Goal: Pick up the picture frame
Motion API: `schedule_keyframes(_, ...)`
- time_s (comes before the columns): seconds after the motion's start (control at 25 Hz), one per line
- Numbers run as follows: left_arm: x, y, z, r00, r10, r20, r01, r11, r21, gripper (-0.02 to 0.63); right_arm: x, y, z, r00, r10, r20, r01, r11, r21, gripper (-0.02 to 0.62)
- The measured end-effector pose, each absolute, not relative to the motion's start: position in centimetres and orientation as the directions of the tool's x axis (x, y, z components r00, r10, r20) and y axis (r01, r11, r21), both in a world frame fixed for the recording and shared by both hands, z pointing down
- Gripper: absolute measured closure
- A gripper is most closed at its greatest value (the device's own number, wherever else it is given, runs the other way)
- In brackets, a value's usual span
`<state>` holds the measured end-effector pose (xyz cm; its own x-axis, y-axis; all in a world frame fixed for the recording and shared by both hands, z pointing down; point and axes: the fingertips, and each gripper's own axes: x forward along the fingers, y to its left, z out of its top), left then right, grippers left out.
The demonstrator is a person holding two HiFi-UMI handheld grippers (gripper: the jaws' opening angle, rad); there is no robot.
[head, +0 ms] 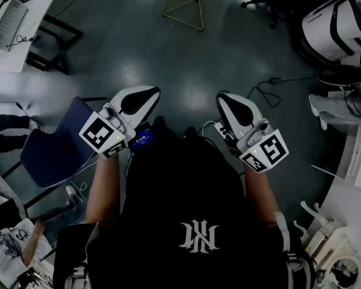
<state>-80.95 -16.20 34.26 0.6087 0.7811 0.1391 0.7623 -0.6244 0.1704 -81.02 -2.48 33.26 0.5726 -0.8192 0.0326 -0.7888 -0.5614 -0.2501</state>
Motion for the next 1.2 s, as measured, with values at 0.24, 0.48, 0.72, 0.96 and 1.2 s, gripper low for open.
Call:
schedule_keyframes(0.24, -81.3, -16.5, 35.5, 0.568, 0.803, 0.178, 0.776, -0.595, 0.208, 0.601, -81.6, -3.3, 33.6, 0.572, -0.818, 0.063, -0.791, -0.57, -0.224, 0.598)
schedule_keyframes(0.48, -80.7, -14.3, 34.6, 0.568, 0.808, 0.16, 0.786, -0.589, 0.185, 0.601, -81.5, -1.4, 34.2, 0.576, -0.814, 0.078, -0.787, -0.577, -0.217, 0.598)
schedule_keyframes(0.72, -81.3, -13.4, 34.8, 0.578, 0.8, 0.159, 0.773, -0.6, 0.206, 0.601, -81.9, 0.7, 33.7, 0.611, -0.791, 0.03, -0.768, -0.601, -0.222, 0.604)
schedule_keyframes(0.96, -82.6, -10.6, 34.3, 0.569, 0.806, 0.163, 0.782, -0.591, 0.198, 0.601, -82.9, 3.2, 34.2, 0.601, -0.799, 0.02, -0.772, -0.586, -0.245, 0.601)
schedule_keyframes(1.2, -83.0, -9.8, 34.2, 0.562, 0.807, 0.182, 0.784, -0.59, 0.193, 0.601, -83.2, 4.4, 34.3, 0.601, -0.799, 0.004, -0.771, -0.581, -0.261, 0.598)
